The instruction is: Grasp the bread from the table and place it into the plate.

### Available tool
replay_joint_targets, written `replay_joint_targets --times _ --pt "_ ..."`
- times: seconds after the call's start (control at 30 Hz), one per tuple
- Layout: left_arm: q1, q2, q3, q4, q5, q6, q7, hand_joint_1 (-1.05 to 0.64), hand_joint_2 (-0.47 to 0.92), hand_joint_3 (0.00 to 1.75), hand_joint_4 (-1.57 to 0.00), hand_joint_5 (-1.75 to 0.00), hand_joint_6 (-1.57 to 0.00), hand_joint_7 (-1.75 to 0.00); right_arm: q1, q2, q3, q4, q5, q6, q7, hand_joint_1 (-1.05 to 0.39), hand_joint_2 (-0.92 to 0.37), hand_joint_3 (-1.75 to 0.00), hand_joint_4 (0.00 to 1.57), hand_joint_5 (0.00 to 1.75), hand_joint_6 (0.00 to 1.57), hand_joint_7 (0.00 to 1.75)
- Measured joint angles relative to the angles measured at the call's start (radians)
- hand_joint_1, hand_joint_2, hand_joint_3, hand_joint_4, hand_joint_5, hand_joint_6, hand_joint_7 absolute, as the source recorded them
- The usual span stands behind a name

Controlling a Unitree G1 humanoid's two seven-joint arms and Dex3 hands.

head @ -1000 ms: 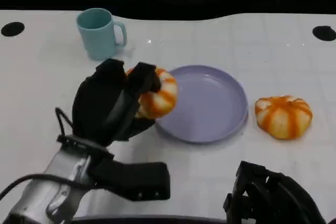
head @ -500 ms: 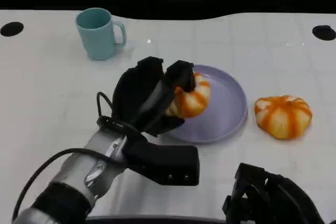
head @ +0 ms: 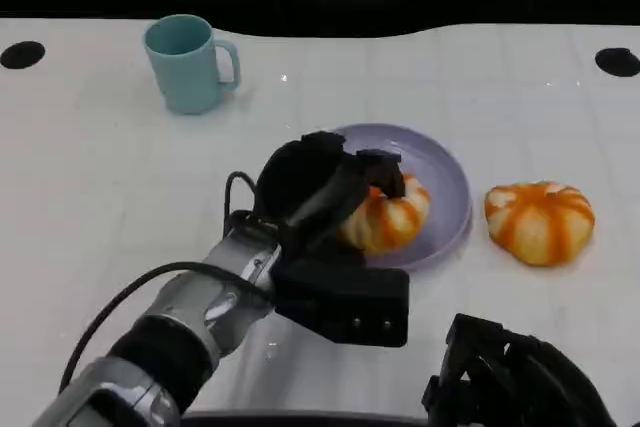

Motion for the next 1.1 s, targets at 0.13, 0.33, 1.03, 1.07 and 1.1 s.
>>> replay_joint_targets --times 0.13,0.33,1.03,1.07,1.1 --pt "0.000 0.010 -0.006 -0.038 0.004 0.048 -0.055 -0.71 0.92 0.18 -0.19 -0.28 -0.20 0.00 0.000 -0.001 0.000 -0.003 0.001 0.001 0.001 -0.69 -0.92 -0.26 0.85 1.59 0.76 1.36" --pt "0.006 0.030 -0.012 -0.109 0.012 0.124 -0.115 -0.82 0.92 0.27 -0.12 -0.24 -0.11 0.00 0.000 -0.001 -0.001 -0.002 0.001 0.001 0.011 -0.70 -0.92 -0.25 0.86 1.58 0.77 1.35" --pt "0.308 0.108 0.178 -0.491 -0.291 -0.007 -0.195 -0.56 0.92 0.17 -0.43 -0.74 -0.50 -0.12 0.004 -0.003 -0.002 -0.006 0.000 0.002 0.010 -0.70 -0.92 -0.26 0.85 1.60 0.76 1.35" --pt "0.331 0.108 0.192 -0.513 -0.319 -0.013 -0.206 -0.52 0.92 0.15 -0.43 -0.91 -0.57 -0.15 0.005 -0.003 -0.002 -0.006 0.001 0.002 0.010 -0.70 -0.92 -0.26 0.85 1.60 0.76 1.35" --pt "0.354 0.108 0.205 -0.530 -0.352 -0.023 -0.220 -0.50 0.92 0.14 -0.42 -0.99 -0.60 -0.17 0.005 -0.003 -0.002 -0.007 0.001 0.002 0.010 -0.70 -0.92 -0.26 0.85 1.60 0.76 1.35"
